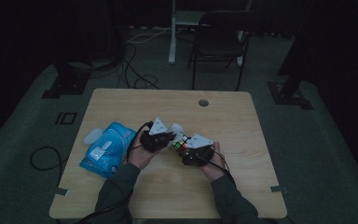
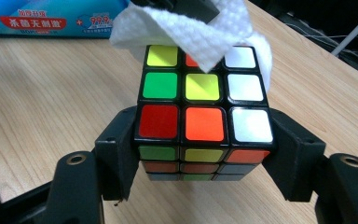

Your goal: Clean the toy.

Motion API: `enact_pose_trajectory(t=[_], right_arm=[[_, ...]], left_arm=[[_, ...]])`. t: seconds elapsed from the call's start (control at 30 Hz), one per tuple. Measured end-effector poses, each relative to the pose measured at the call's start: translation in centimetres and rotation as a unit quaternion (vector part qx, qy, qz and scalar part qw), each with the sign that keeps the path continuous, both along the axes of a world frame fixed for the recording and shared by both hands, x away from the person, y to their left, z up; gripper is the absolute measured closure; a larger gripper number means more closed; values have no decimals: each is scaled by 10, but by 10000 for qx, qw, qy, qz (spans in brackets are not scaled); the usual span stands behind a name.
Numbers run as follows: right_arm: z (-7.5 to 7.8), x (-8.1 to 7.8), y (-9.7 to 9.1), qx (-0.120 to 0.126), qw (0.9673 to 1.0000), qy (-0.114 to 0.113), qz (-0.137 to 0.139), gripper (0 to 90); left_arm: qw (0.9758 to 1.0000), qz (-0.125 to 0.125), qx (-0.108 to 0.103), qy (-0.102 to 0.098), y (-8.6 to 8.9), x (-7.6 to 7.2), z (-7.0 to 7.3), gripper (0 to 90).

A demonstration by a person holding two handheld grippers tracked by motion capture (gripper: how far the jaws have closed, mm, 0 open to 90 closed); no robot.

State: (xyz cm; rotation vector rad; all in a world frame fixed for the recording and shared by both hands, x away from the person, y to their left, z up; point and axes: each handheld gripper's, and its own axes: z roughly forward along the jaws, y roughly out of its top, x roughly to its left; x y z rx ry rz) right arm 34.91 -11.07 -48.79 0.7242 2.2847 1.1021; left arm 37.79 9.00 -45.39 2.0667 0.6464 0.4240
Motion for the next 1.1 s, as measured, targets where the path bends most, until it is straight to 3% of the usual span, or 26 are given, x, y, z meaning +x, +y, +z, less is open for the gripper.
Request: enact_pose_trajectory(t=[0.23,0.37,0.47,0.6,0.7,0.83,0.9,1.03,1.1], right_arm=[[-1,1,-1,23,10000,43,-49,343],[1,2,-4,152,9998,103,-93,343],[2,3,-7,186,9997,92,-117,344],[2,3,-7,181,9997,86,-108,343],[1,3,-6,184,9997,87,-99,344],[1,2,-5,185,9998,76,-83,343],[2,2,-5,177,9998,70,-76,344],[1,2,-4,137,9999,83,-51,344],[1,2,-4,118,9999,81,-26,344]], left_arm=[[9998,-192,43,-18,-7,-8,0,876],[9987,-514,-16,10,-13,-16,1,876],[9979,-634,84,-30,-18,-21,0,876],[9985,-535,92,-108,-17,-20,1,865],[9986,-407,212,-266,-17,-20,0,750],[9996,-215,-79,-183,-10,-12,-3,642],[9998,-121,-134,-103,-7,-9,-5,645],[9999,24,-95,-38,-3,-5,-5,811],[9999,110,-128,-12,0,-2,-6,848]])
